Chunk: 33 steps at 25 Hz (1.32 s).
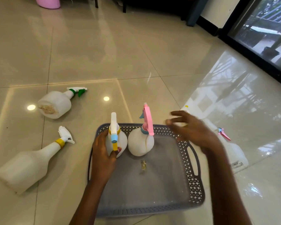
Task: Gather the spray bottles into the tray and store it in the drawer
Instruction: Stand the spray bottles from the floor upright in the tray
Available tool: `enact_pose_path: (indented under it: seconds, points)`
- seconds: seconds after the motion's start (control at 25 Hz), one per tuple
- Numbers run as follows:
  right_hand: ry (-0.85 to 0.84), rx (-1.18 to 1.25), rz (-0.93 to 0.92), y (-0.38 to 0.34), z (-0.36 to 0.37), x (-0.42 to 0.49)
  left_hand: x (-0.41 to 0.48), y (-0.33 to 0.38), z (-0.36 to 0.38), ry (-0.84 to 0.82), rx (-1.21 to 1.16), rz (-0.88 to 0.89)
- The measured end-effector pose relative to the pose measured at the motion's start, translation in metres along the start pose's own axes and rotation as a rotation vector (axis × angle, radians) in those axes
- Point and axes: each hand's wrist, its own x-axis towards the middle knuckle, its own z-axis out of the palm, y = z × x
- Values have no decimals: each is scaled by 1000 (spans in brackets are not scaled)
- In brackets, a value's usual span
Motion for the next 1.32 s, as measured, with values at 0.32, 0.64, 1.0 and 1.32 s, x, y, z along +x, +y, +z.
enact_pose_path:
  seconds: [0.32,0.64,1.0,1.32]
  points:
    - [204,-827,448,119,-46,108,3,5,0,-5,-8,-1]
    - [582,598,-55,86,-16,48,2,10,-4,-24,3,-15]
    - [342,53,-198,101,63,14,-2,19,-6,-25,-3,-37]
    - [311,-40,-143,106,79,10,-2,15,-3,-10,2,-28]
